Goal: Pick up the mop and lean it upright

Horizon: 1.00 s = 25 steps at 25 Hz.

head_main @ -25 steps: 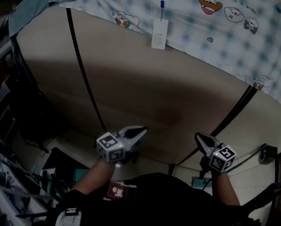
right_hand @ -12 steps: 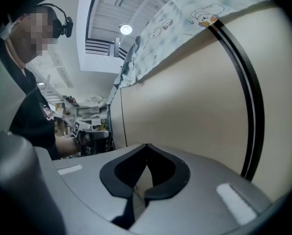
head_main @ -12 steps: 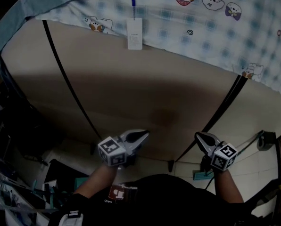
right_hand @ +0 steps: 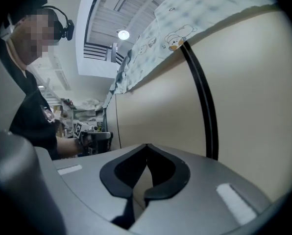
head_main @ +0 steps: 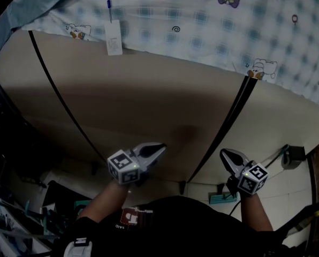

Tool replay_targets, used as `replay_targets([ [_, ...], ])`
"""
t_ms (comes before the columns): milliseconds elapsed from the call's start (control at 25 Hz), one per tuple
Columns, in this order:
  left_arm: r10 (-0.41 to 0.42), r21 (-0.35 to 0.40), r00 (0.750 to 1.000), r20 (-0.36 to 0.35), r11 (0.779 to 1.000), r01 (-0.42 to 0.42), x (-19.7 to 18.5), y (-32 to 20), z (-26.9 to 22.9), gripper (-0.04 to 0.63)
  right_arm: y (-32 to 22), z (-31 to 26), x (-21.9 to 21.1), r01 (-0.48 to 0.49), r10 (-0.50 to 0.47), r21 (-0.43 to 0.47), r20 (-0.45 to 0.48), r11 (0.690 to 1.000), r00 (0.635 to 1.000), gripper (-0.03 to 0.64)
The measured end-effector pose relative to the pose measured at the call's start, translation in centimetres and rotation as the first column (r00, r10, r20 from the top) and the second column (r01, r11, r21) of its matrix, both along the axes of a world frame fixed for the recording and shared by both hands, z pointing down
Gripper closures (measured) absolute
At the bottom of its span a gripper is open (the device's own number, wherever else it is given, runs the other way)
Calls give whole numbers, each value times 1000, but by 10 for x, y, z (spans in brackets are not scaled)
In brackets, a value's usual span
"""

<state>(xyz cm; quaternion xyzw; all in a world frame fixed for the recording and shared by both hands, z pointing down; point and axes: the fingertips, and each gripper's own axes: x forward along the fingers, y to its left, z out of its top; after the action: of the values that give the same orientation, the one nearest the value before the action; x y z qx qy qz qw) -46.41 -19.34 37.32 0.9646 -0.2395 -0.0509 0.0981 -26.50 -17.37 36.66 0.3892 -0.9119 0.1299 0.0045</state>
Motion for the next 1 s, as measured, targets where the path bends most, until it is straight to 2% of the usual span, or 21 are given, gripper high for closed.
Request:
replay_targets([
  [120, -60, -12, 998, -29, 998, 60, 46, 10, -3, 598, 5, 6, 44, 67, -67, 3, -34, 998, 997, 601],
  [240, -112, -73, 990, -82, 992, 106, 95, 24, 0, 597, 12, 5, 87, 131, -131, 3, -76, 991, 988, 601],
  [320, -125, -85, 989, -85, 989, 118, 123, 32, 5, 598, 12, 1, 111, 155, -155, -7, -72, 988, 985, 601],
  [440, -125, -58, 990, -57, 991, 122, 151, 47, 3, 597, 13, -3, 132, 188, -189, -13, -58, 982, 980, 601],
  [560, -142, -56, 989, -43, 989, 140, 156, 53, 2, 597, 10, -10, 138, 194, -194, -6, -29, 981, 981, 601],
  [680, -142, -35, 988, -54, 989, 141, 151, 54, -3, 598, 9, -14, 136, 196, -195, 17, -43, 980, 980, 601],
  [880, -106, -45, 992, -76, 994, 102, 144, 45, 0, 598, 14, -11, 130, 181, -180, 16, -67, 983, 981, 601],
  [1000, -67, -60, 995, -74, 996, 62, 156, 33, 4, 598, 14, -15, 138, 131, -131, 3, 6, 991, 991, 601],
])
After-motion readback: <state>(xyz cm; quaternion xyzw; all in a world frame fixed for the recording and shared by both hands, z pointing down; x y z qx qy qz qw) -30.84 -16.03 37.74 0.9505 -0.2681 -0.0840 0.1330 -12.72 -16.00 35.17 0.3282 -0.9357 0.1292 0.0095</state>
